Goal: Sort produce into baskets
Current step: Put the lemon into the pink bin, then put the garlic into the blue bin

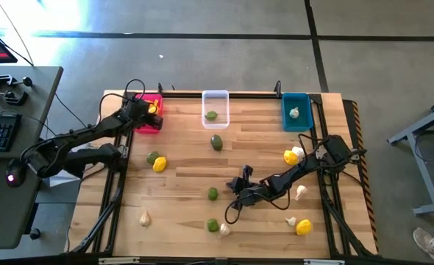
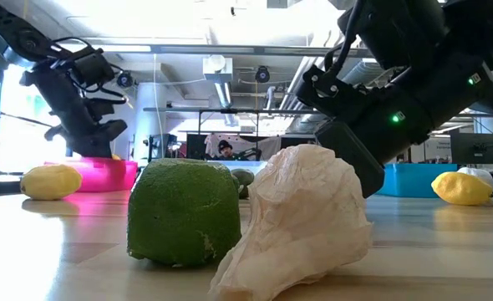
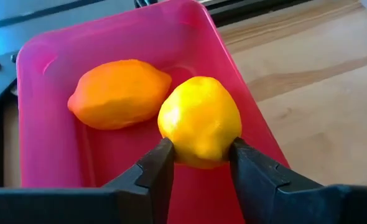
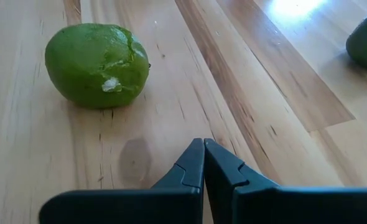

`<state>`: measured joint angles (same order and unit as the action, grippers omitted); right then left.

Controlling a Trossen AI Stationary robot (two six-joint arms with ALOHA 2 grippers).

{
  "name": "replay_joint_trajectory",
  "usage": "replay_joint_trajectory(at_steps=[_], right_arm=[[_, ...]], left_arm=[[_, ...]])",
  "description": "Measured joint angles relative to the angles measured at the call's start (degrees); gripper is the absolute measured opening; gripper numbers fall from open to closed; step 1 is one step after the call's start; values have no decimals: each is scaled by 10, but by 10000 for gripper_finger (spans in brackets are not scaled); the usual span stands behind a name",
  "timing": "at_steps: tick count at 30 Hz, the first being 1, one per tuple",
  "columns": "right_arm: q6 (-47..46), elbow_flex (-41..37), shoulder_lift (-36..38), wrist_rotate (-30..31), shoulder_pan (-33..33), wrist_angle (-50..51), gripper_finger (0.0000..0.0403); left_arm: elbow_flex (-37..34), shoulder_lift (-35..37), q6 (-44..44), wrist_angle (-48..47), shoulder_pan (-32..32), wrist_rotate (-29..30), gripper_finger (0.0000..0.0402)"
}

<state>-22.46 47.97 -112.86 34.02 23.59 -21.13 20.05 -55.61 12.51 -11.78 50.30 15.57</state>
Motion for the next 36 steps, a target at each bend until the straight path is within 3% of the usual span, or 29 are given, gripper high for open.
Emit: replay_joint_trajectory(at_steps=[6, 17, 23, 36], right_arm=[[0, 0, 0, 4, 0, -9, 0], [9, 0, 0, 31, 0, -25, 0], [38, 0, 47, 58, 6, -10, 0], [32, -1, 211, 132, 21, 143, 0]], left_arm=[[0, 7, -48, 4, 0, 10, 153], [-3, 74, -82, -20, -2, 10, 155], [-36, 155, -87, 48, -40, -43, 121], [-173, 328, -56, 240, -212, -97, 38]])
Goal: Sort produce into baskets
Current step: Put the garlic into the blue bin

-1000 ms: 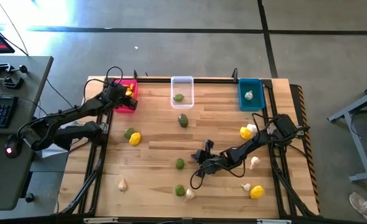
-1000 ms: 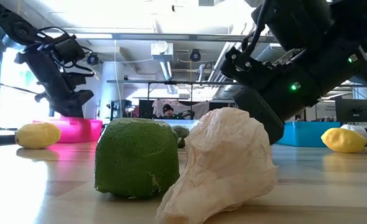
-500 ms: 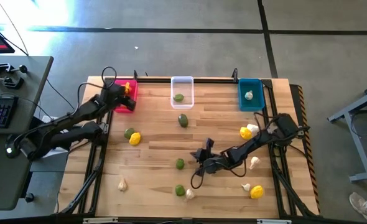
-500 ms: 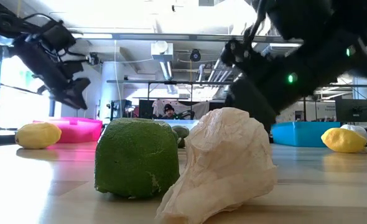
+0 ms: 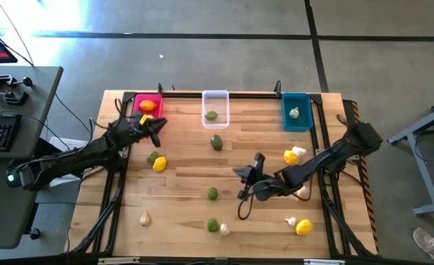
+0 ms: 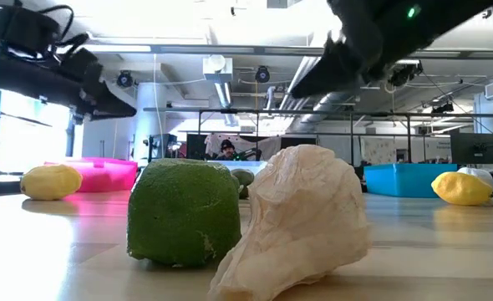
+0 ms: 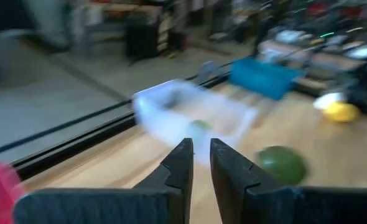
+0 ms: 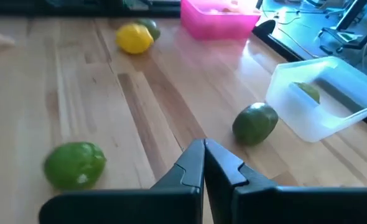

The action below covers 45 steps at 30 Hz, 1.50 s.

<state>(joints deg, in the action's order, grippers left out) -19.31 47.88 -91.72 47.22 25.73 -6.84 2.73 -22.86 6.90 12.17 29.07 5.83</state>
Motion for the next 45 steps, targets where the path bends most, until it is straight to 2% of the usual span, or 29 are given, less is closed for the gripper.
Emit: replay_joint_trajectory(at_steps=[4, 10, 14, 17, 23, 28, 32, 38, 45], right_arm=[[-12, 0, 32, 20, 21, 23, 0], [-53, 0, 71, 23, 67, 117, 0], [-157, 0, 105, 19, 99, 232, 0], [-284, 0, 135, 12, 118, 326, 1], [-512, 0, 165, -124, 132, 510, 35], [-651, 0, 158, -270, 132, 659, 105], [-710, 0, 156, -355, 132, 720, 170], [-747, 0, 156, -394, 132, 750, 232], [-743, 0, 156, -405, 132, 768, 240]], left_arm=[[-21, 17, -6, 53, -56, -40, 29], [-21, 18, -44, 80, -139, -53, 22], [-21, 18, -58, 92, -181, -53, 21], [-21, 18, -60, 96, -206, -53, 21], [-21, 18, -61, 97, -241, -54, 21], [-21, 18, -61, 96, -250, -54, 21], [-20, 18, -61, 95, -251, -54, 21], [-20, 18, -61, 95, -251, -53, 21], [-20, 18, -61, 95, -250, -50, 21]])
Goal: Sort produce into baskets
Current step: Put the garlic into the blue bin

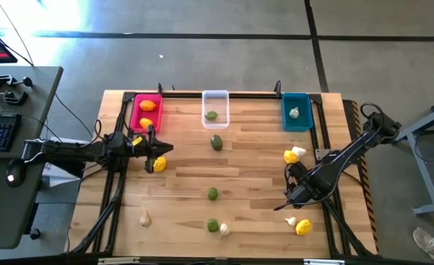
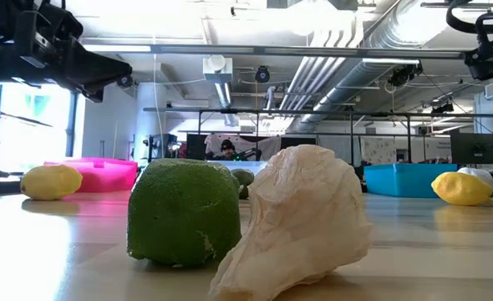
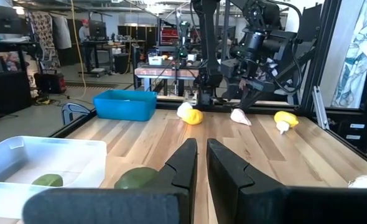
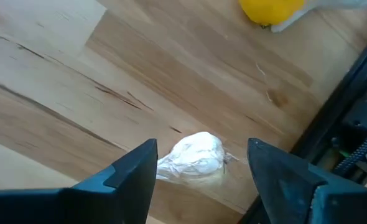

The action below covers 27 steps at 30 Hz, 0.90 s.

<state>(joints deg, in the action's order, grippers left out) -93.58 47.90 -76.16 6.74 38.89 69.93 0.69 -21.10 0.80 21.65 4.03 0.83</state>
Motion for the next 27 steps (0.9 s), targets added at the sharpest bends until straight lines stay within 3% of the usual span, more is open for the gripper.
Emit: replay_joint_trajectory(at_steps=[16, 27], right_arm=[[19, 0, -3, -53, 0, -29, 240], [55, 0, -69, -73, 0, -41, 240]], left_arm=[[0, 0, -25, 0, 0, 18, 21], [0, 0, -25, -6, 0, 18, 21]])
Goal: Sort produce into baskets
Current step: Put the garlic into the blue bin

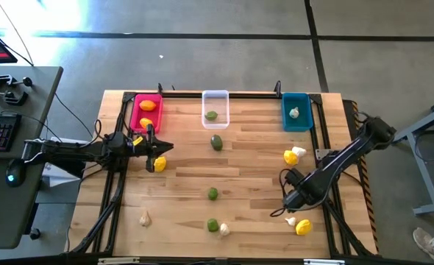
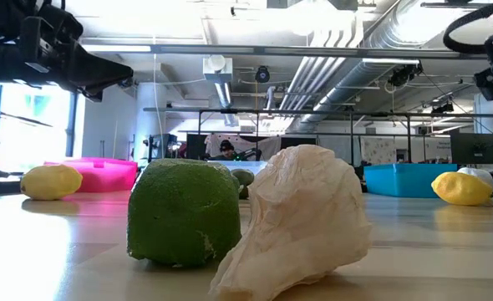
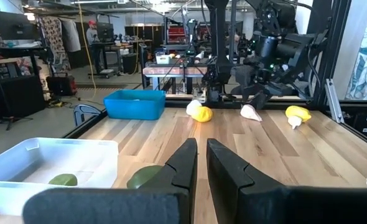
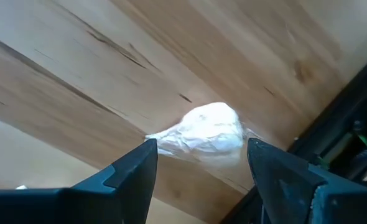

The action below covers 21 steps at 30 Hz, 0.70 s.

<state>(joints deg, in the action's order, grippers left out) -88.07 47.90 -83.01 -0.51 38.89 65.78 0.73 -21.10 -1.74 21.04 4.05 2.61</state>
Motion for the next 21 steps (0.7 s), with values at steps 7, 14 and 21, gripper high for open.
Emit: replay_joint_trajectory(at_steps=[7, 14, 21], right_arm=[[27, 0, -26, -6, 0, -5, 240], [33, 0, -29, -10, 0, 10, 240], [46, 0, -29, -17, 0, 15, 240]], left_arm=[[0, 0, 0, -2, 0, 0, 21], [0, 0, 0, -2, 0, 0, 21], [0, 0, 0, -3, 0, 0, 21]])
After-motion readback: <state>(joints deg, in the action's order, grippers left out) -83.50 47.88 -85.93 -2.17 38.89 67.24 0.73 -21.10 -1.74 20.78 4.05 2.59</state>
